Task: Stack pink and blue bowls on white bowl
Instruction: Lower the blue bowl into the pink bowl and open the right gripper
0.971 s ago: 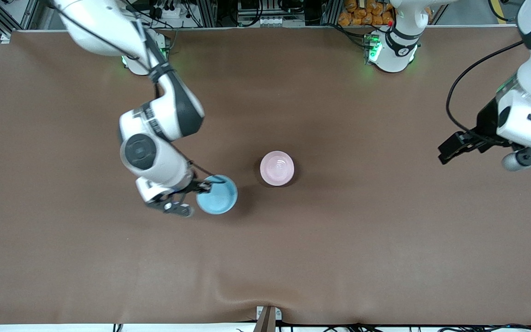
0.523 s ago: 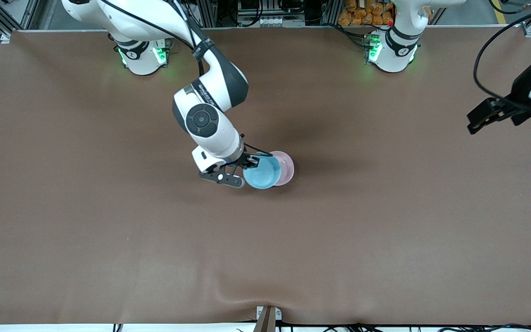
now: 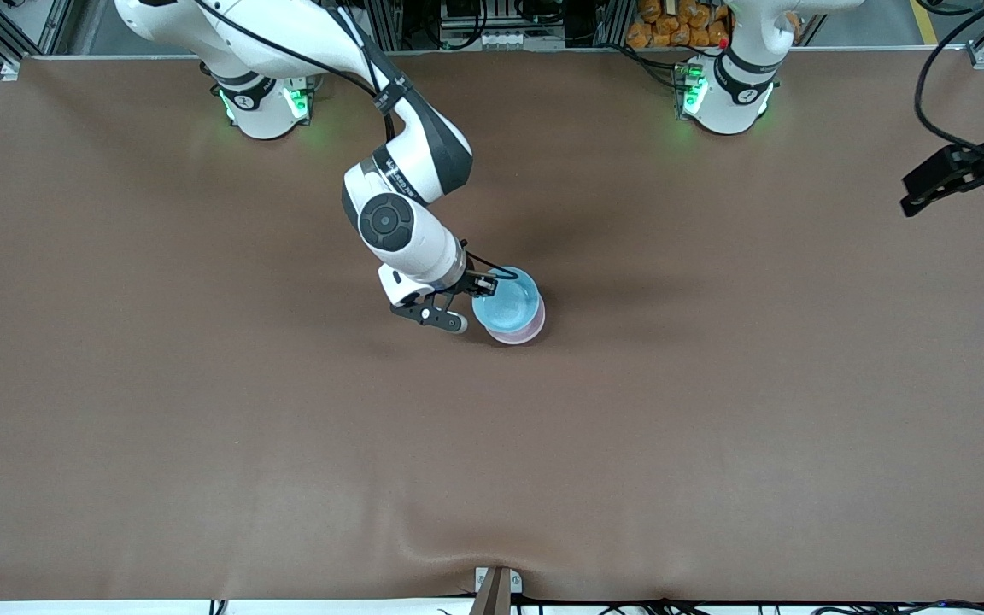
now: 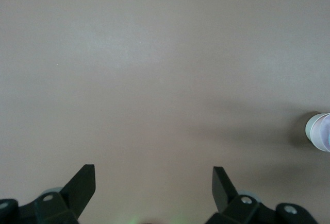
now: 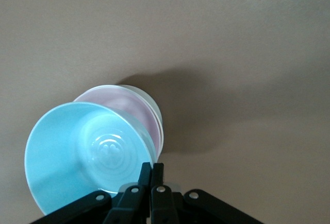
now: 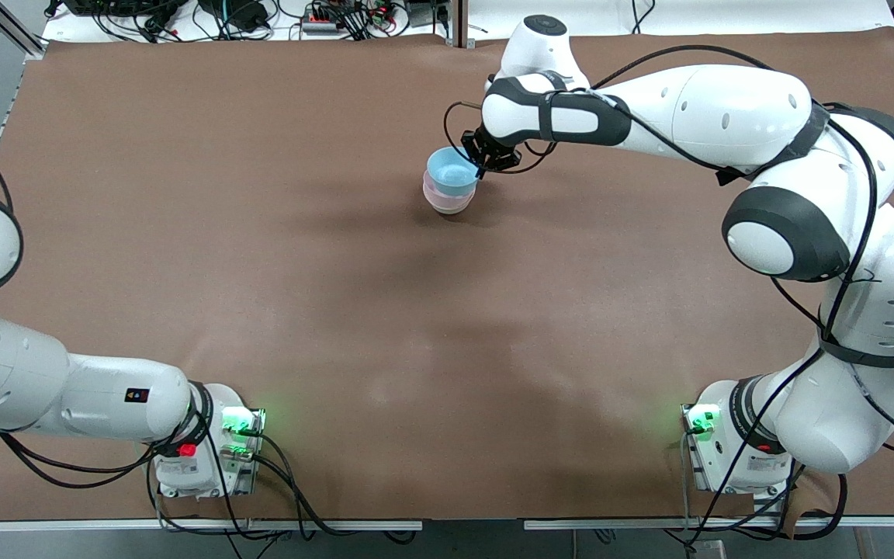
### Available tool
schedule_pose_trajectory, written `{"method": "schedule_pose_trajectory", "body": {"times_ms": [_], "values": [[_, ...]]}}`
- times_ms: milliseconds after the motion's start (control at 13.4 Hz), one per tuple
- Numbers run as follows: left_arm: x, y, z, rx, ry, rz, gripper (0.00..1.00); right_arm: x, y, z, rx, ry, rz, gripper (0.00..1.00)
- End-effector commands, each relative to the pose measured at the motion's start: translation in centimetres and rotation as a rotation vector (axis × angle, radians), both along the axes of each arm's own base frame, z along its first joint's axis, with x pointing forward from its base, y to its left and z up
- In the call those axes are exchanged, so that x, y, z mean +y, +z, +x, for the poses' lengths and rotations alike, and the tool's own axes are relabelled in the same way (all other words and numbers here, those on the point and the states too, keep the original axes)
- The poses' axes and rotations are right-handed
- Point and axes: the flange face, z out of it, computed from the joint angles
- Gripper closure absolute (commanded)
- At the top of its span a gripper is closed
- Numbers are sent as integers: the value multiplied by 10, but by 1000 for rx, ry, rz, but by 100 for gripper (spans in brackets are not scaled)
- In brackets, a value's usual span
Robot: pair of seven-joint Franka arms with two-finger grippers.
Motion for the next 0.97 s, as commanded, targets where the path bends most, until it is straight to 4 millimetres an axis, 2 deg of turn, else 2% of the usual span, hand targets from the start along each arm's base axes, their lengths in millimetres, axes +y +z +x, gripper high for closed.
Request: {"method": "schedule_pose_trajectory", "body": {"times_ms": [0, 224, 523, 896], "values": [[5, 13, -15, -10, -19, -18, 0, 14, 2, -16, -8, -14, 37, 100], [1, 13, -11, -32, -26, -19, 0, 21, -4, -20, -21, -9, 39, 100], [-3, 1, -9, -21, -34, -20, 0, 22, -20, -19, -26, -14, 32, 100], [-17, -1, -5, -36, -58, -21, 0, 15, -20, -13, -35, -16, 23, 100]]}}
